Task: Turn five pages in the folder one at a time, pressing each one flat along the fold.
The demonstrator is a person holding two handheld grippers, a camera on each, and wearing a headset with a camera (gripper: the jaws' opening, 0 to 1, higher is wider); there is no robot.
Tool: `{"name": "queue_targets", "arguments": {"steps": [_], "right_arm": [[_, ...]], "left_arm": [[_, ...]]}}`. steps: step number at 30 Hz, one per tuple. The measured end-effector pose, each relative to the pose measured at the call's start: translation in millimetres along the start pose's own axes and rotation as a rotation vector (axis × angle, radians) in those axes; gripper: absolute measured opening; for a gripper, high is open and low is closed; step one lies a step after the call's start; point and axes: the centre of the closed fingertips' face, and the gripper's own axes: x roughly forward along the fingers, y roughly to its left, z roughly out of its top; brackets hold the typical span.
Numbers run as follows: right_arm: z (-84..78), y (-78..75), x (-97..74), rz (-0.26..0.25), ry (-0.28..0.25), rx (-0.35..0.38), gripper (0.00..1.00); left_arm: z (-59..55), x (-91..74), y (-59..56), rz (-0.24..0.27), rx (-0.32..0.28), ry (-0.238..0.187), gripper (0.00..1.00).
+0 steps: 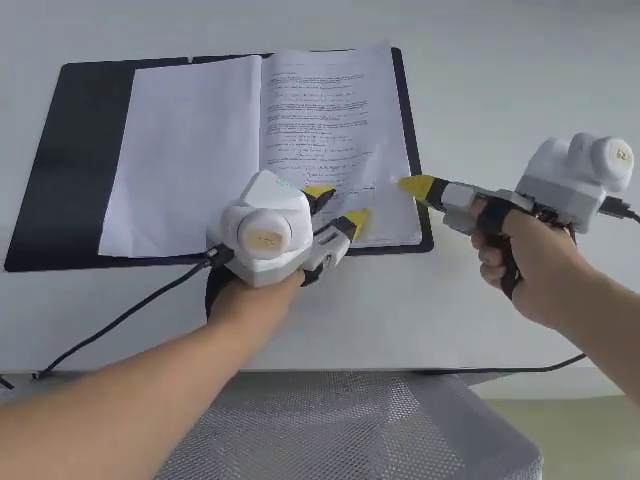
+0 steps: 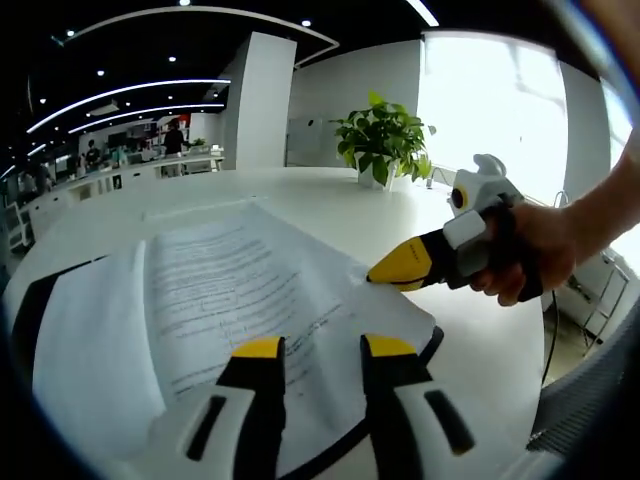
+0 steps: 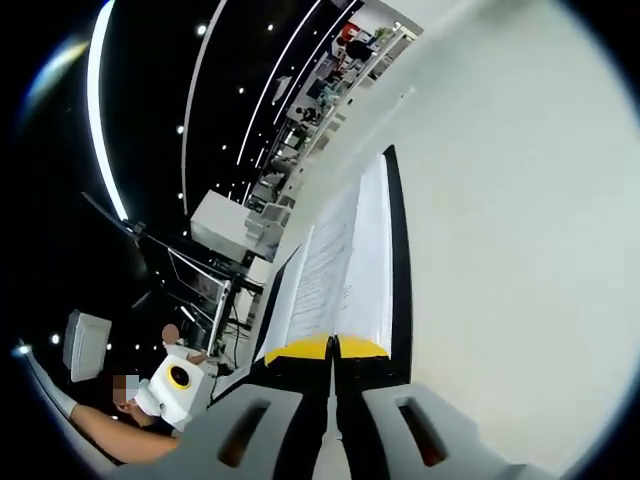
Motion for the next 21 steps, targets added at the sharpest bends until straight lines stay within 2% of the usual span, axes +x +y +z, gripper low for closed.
{"name": "queue_targets", "arguments": {"steps": [1, 3, 6, 10, 13, 16, 21], "right_arm": [[2.7, 5.2, -0.4, 0.009, -0.009, -0.003, 0.0], [7.6, 14.9, -0.2, 0.025, -0.02, 0.03, 0.0], [11.7, 30.5, 1.8, 0.037, -0.023, 0.008, 0.0], [14.8, 51.8, 5.7, 0.055, -0.033, -0.01, 0.0], [15.0, 65.0, 8.5, 0.06, -0.038, -0.03, 0.0], [13.9, 83.4, 12.6, 0.083, -0.049, -0.048, 0.0], [8.1, 105.9, 22.1, 0.115, -0.054, -0.062, 0.0]], "left_arm": [[3.3, -4.0, -0.1, -0.003, 0.002, 0.003, 0.31], [14.0, -13.2, 0.1, -0.009, 0.025, -0.026, 0.31], [22.2, -27.9, 6.3, -0.002, 0.029, -0.03, 0.31], [33.2, -52.7, 20.0, 0.018, 0.016, -0.059, 0.32], [36.9, -68.9, 31.2, 0.034, 0.017, -0.072, 0.32], [40.8, -92.1, 46.1, 0.057, -0.012, -0.085, 0.32], [43.9, -123.7, 67.4, 0.092, -0.023, -0.1, 0.33]]}}
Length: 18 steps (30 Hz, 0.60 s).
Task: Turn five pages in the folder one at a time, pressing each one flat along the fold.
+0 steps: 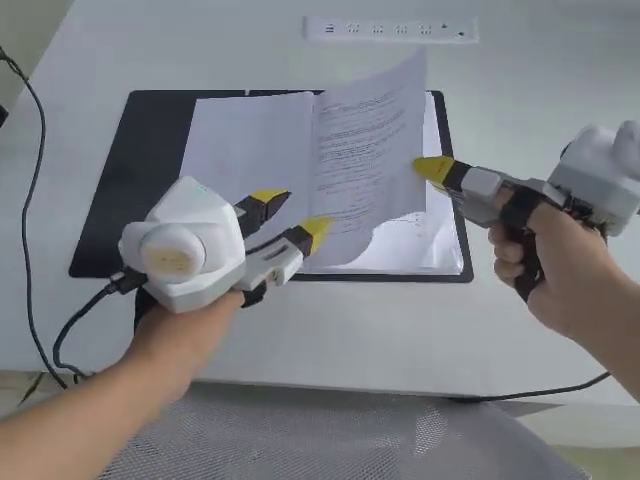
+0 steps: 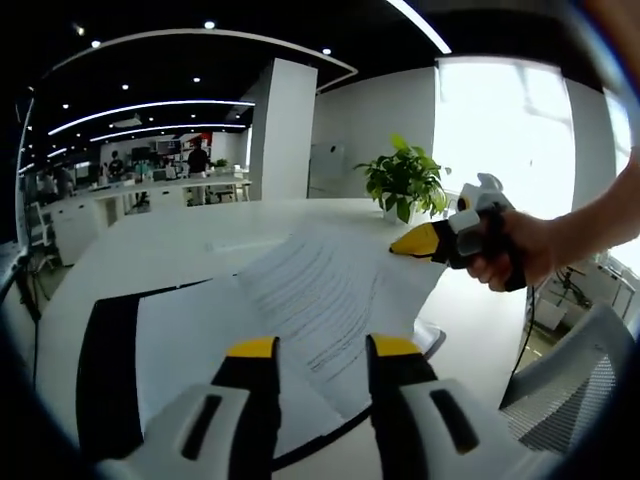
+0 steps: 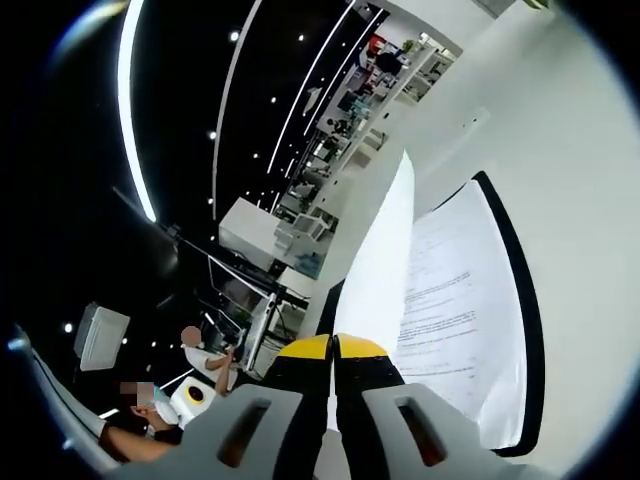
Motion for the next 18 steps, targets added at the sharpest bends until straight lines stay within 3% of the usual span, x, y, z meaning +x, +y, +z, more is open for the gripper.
{"name": "queue_targets", "arguments": {"steps": [8, 18], "right_arm": [[-8.9, 38.7, 31.4, 0.046, 0.008, -0.022, 0.0], [-34.7, 77.5, 87.9, 0.098, 0.058, -0.047, 0.0]], "left_arm": [[-6.8, -38.6, 36.0, 0.053, 0.009, 0.055, 0.35], [1.2, -78.7, 75.4, 0.086, -0.038, 0.032, 0.36]]}}
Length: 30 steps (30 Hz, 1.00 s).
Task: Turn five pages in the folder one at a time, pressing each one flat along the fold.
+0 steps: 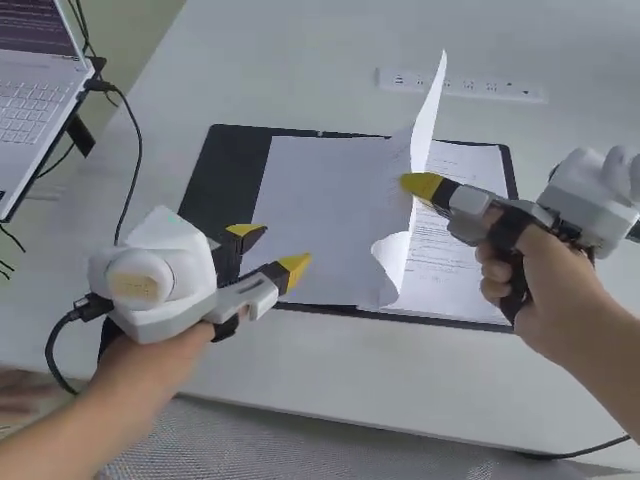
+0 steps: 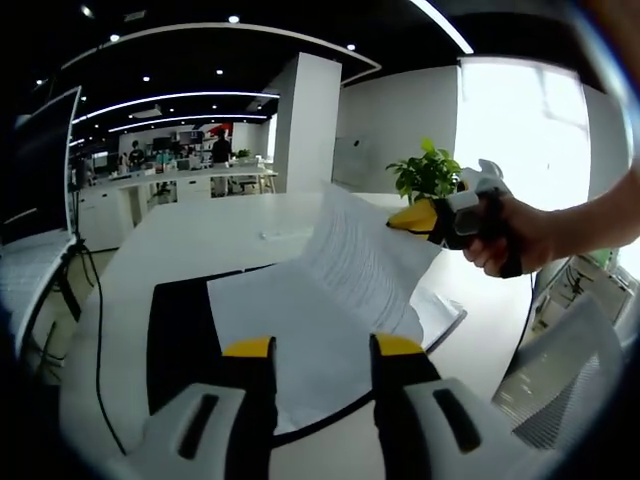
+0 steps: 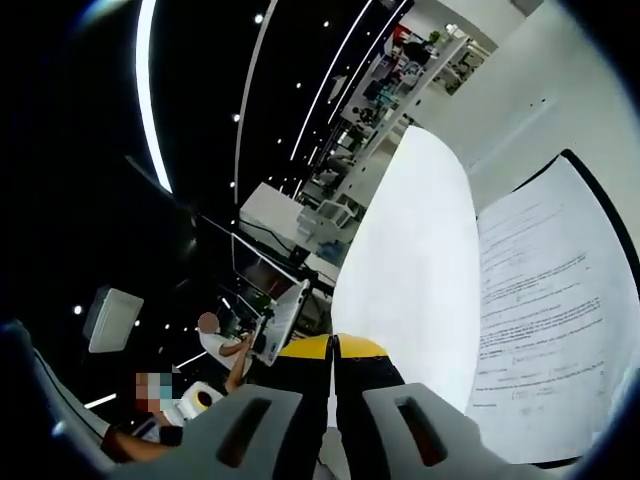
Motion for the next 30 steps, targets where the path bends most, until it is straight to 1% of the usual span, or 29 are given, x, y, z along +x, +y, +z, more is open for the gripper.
{"name": "queue_targets", "arguments": {"steps": [2, 3, 5, 8, 9, 11, 13, 14, 15, 16, 17, 18, 19, 20, 21, 22, 23, 24, 26, 30], "right_arm": [[-4.6, 3.7, 9.2, 0.005, 0.007, 0.007, 0.0], [-9.8, 5.8, 16.5, 0.008, 0.022, -0.002, 0.0], [-17.3, 8.6, 29.2, 0.011, 0.035, 0.002, 0.0], [-31.0, 8.4, 48.7, 0.008, 0.068, 0.002, 0.0], [-37.9, 5.4, 56.7, -0.01, 0.088, -0.012, 0.0], [-46.6, 2.0, 66.9, -0.016, 0.111, -0.024, 0.0], [-56.6, -6.8, 77.5, -0.044, 0.135, -0.029, 0.0], [-61.5, -7.9, 83.4, -0.04, 0.144, -0.024, 0.0], [-63.5, -9.2, 85.1, -0.046, 0.149, -0.023, 0.0], [-70.4, -14.4, 89.2, -0.072, 0.174, -0.038, 0.0], [-74.0, -13.5, 93.1, -0.062, 0.182, -0.043, 0.0], [-79.5, -14.3, 98.1, -0.06, 0.192, -0.031, 0.0], [-84.2, -18.3, 100.2, -0.08, 0.209, -0.041, 0.0], [-89.4, -19.7, 105.0, -0.079, 0.22, -0.047, 0.0], [-93.7, -21.6, 107.6, -0.083, 0.231, -0.037, 0.0], [-97.7, -24.5, 109.8, -0.095, 0.243, -0.04, 0.0], [-101.9, -26.6, 113.5, -0.097, 0.252, -0.052, 0.0], [-106.2, -28.7, 116.6, -0.101, 0.262, -0.037, 0.0], [-111.5, -31.9, 120.0, -0.113, 0.276, -0.048, 0.0], [-123.4, -39.8, 125.9, -0.133, 0.307, -0.041, 0.0]], "left_arm": [[-0.7, -4.4, 6.8, 0.006, -0.001, 0.0, 0.36], [-0.9, -8.0, 12.3, 0.014, -0.005, -0.003, 0.36], [-2.4, -13.2, 21.1, 0.027, -0.018, -0.005, 0.35], [-4.4, -20.2, 31.9, 0.041, -0.038, -0.009, 0.35], [-5.3, -22.6, 35.7, 0.044, -0.047, -0.01, 0.35], [-5.5, -25.7, 40.7, 0.049, -0.052, -0.015, 0.35], [-6.7, -29.2, 46.9, 0.057, -0.06, -0.013, 0.35], [-6.6, -31.7, 50.6, 0.063, -0.063, -0.02, 0.35], [-6.8, -33.1, 52.8, 0.065, -0.068, -0.021, 0.35], [-8.1, -34.9, 55.7, 0.067, -0.075, -0.018, 0.35], [-8.5, -35.5, 56.7, 0.069, -0.076, -0.018, 0.35], [-9.6, -37.5, 60.3, 0.078, -0.079, -0.019, 0.35], [-10.3, -38.6, 62.0, 0.08, -0.085, -0.019, 0.35], [-11.7, -40.0, 64.4, 0.084, -0.091, -0.02, 0.35], [-12.6, -40.8, 65.7, 0.087, -0.094, -0.019, 0.35], [-13.6, -41.5, 66.8, 0.088, -0.097, -0.018, 0.34], [-15.2, -42.2, 68.3, 0.09, -0.101, -0.015, 0.34], [-16.5, -42.8, 69.6, 0.09, -0.102, -0.017, 0.35], [-19.5, -42.7, 71.5, 0.088, -0.109, -0.01, 0.34], [-26.2, -41.9, 75.9, 0.092, -0.116, -0.004, 0.34]]}}
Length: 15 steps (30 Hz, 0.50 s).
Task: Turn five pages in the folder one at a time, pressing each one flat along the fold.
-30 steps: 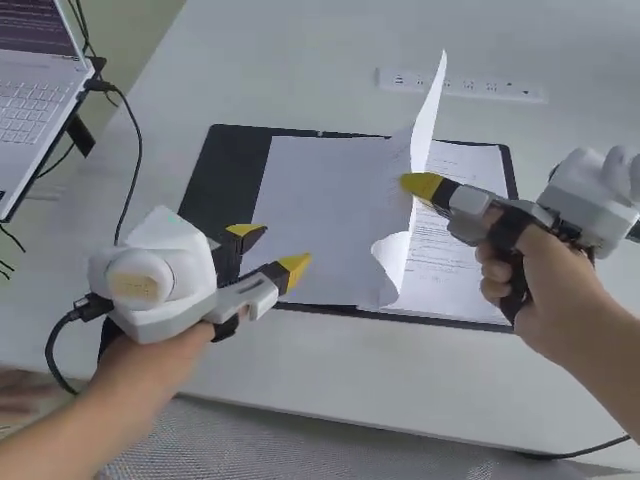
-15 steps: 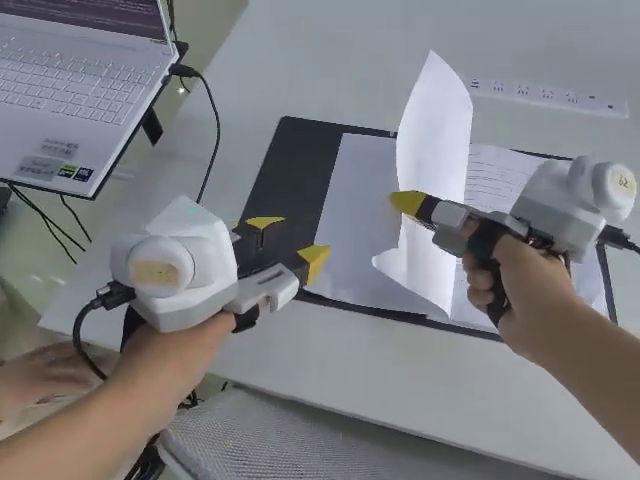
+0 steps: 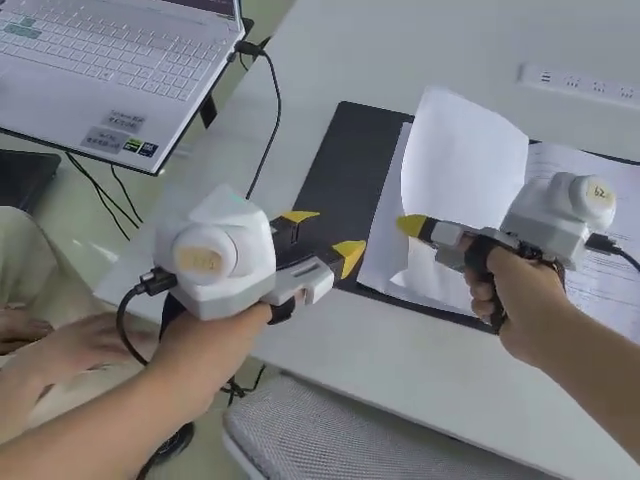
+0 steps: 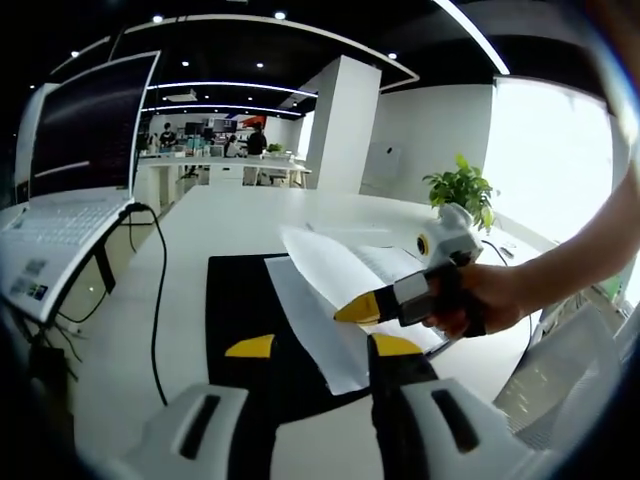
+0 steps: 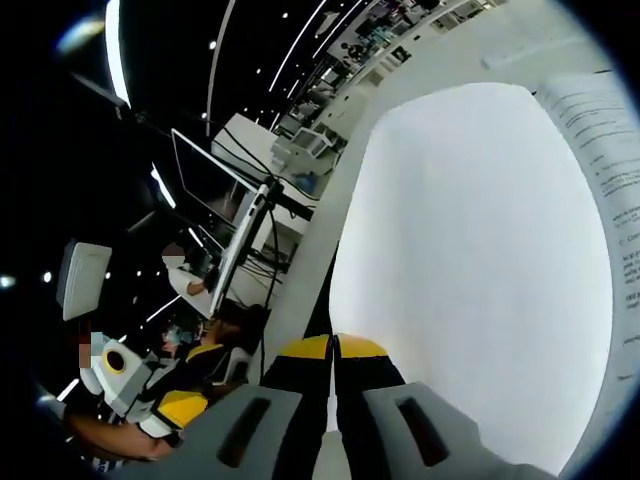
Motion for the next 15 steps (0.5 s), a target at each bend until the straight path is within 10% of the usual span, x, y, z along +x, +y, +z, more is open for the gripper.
{"name": "queue_targets", "arguments": {"steps": [15], "right_arm": [[-21.5, -19.5, 15.7, -0.042, 0.051, 0.013, 0.0]], "left_arm": [[-18.6, -3.8, 7.5, 0.009, -0.028, 0.04, 0.34]]}}
